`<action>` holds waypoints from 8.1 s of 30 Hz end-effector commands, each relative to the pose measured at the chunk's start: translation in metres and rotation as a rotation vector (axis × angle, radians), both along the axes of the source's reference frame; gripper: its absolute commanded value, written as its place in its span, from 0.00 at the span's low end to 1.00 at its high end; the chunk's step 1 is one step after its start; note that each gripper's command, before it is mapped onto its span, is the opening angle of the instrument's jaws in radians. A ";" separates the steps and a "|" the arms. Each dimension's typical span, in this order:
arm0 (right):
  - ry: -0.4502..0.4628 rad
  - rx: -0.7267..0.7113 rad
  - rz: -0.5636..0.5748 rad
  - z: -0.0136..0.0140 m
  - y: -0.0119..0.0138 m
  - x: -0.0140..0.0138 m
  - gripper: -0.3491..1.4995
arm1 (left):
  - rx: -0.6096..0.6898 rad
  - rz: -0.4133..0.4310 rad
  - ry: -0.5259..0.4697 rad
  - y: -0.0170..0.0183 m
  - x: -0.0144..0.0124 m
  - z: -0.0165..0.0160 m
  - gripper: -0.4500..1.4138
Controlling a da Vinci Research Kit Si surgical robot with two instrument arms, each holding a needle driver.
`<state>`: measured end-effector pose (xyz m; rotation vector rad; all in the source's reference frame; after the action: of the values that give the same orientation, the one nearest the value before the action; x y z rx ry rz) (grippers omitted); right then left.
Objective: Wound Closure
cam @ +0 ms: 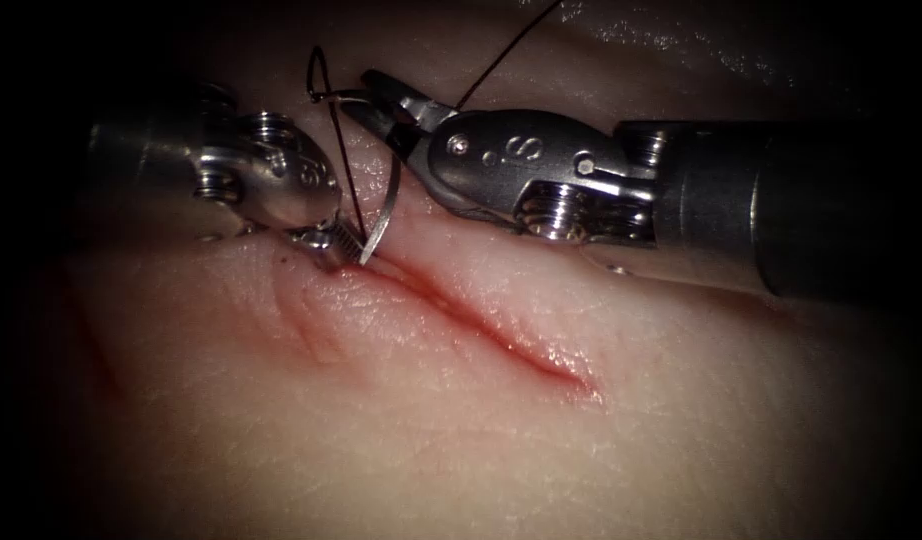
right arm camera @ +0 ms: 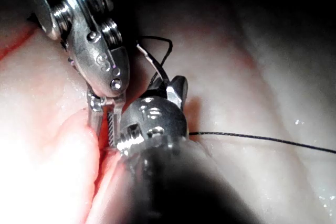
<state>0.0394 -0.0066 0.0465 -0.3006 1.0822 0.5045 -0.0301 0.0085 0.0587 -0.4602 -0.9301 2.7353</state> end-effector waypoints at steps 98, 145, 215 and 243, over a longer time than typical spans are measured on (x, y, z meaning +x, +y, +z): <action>0.381 0.754 0.494 0.0019 -0.0023 0.0012 0.00 | -0.110 -0.211 -0.026 -0.0077 0.0064 -0.0037 0.11; 0.841 1.419 0.586 -0.0045 -0.0033 0.0047 0.00 | -0.114 -0.218 -0.025 -0.0085 0.0081 -0.0032 0.10; 1.208 1.871 0.586 -0.0090 -0.0039 0.0081 0.00 | -0.111 -0.219 -0.024 -0.0093 0.0082 -0.0028 0.08; 1.093 1.547 0.631 -0.0060 -0.0011 0.0020 0.83 | -0.138 -0.227 -0.047 -0.0079 0.0087 -0.0039 0.09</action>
<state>0.0409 -0.0080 0.0401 1.1729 1.2544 2.0308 -0.0208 0.0011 0.0541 -0.6282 -0.6517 2.5996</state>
